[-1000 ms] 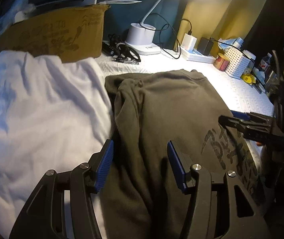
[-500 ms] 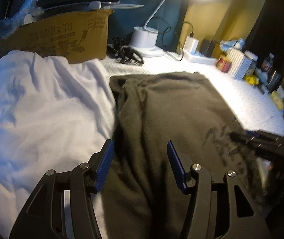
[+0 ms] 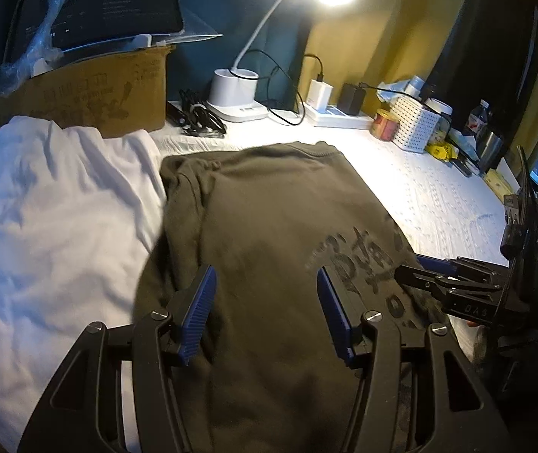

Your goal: Fold small clothes

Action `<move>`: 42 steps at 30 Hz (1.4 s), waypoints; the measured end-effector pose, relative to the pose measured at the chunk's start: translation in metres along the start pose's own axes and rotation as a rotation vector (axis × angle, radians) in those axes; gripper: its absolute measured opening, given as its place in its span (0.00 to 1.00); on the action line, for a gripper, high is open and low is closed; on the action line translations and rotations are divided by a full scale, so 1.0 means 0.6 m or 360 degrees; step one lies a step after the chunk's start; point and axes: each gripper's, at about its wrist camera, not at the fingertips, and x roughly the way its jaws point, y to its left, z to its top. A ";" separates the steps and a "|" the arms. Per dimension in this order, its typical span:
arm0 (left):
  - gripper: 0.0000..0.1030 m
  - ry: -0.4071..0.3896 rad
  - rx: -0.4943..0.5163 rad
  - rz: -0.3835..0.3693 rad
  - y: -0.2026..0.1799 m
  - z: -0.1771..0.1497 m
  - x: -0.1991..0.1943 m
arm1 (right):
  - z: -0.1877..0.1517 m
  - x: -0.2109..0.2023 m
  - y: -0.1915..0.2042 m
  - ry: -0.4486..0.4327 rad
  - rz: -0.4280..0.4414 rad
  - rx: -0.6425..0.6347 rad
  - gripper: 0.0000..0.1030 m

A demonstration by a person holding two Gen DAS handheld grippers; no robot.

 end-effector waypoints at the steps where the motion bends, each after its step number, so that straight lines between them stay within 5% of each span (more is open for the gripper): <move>1: 0.54 -0.0002 0.0008 -0.0001 -0.005 -0.003 -0.003 | -0.004 -0.004 0.000 0.0001 0.0004 -0.0001 0.47; 9: 0.54 -0.0020 0.0057 -0.0029 -0.047 -0.020 -0.014 | -0.037 -0.041 -0.004 -0.0010 -0.0007 -0.0006 0.51; 11: 0.54 -0.0019 0.0070 -0.0038 -0.060 -0.025 -0.015 | -0.044 -0.052 -0.010 -0.0025 -0.0018 0.0002 0.71; 13: 0.56 -0.0017 0.0085 -0.0051 -0.073 -0.029 -0.014 | -0.050 -0.064 -0.016 -0.0047 -0.0029 0.0012 0.77; 15: 0.75 -0.0026 0.0093 -0.0061 -0.085 -0.034 -0.018 | -0.058 -0.079 -0.025 -0.0069 -0.0039 0.0024 0.77; 17: 0.81 -0.0044 0.0091 -0.0082 -0.097 -0.035 -0.021 | -0.064 -0.091 -0.034 -0.0090 -0.0054 0.0035 0.77; 25: 0.81 -0.0052 0.0213 -0.0094 -0.161 -0.040 -0.031 | -0.089 -0.148 -0.081 -0.0195 -0.0115 0.0106 0.77; 29: 0.93 -0.0080 0.0232 -0.0094 -0.187 -0.040 -0.035 | -0.100 -0.173 -0.108 -0.0243 -0.0151 0.0145 0.77; 42: 0.94 -0.0240 0.0361 -0.0110 -0.266 -0.027 -0.058 | -0.128 -0.259 -0.181 -0.0383 -0.0275 0.0254 0.77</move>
